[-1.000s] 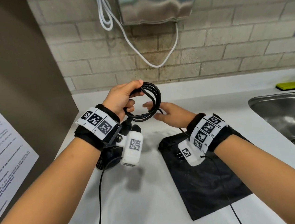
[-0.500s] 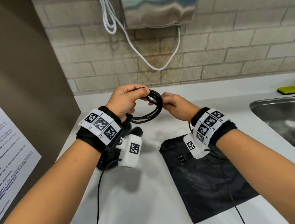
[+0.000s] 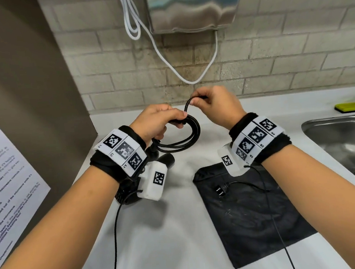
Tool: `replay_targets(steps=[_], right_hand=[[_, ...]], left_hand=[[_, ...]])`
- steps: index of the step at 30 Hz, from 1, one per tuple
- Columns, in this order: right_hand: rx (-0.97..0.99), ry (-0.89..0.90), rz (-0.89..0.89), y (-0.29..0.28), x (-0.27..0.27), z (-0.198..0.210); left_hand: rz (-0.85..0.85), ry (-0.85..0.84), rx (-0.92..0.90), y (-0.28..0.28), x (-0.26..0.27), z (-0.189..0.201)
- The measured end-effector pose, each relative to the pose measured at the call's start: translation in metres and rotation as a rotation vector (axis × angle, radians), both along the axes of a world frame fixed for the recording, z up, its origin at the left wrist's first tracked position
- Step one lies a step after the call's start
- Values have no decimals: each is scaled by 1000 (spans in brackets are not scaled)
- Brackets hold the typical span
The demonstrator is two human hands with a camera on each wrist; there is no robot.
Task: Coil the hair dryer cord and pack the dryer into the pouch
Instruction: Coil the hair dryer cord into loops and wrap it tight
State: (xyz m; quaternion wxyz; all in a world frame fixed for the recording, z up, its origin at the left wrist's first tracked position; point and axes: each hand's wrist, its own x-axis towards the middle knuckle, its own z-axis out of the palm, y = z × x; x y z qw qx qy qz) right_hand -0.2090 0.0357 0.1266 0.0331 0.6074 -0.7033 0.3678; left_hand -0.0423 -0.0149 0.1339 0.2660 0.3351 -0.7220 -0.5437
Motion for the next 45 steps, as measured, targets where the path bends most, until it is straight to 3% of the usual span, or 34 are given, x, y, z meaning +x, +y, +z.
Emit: replay_targets(steps=[7,13,20,22,24,26,29,31,34,37,45], right_hand=[[-172,-78,14,12,23,13],[-322,-237,86,17,27,4],[-321,-345,209,20,23,-15],[-249,-305,185,22,13,-20],[-232,-114,51,27,2,-30],[-338,51,-69,34,-4,-41],[-463,87,-27,47,-2,-53],[-212,23,2,50,-6,-65],[422,-61,-89,50,-10,-89],[868,66,-162,50,-8,-113],[1113,13,-255,40,7,-144]], left_hand=[[-35,-61,-31,6,-6,2],[111,156,-21,0,0,0],[192,240,56,-2,1,5],[219,242,57,-2,1,7],[230,251,62,-2,1,8],[234,256,65,-2,0,8],[229,253,64,-3,-3,7],[223,255,63,-4,-5,6],[206,258,54,-5,-8,4],[195,274,64,-5,-10,0],[142,266,64,5,-15,-4]])
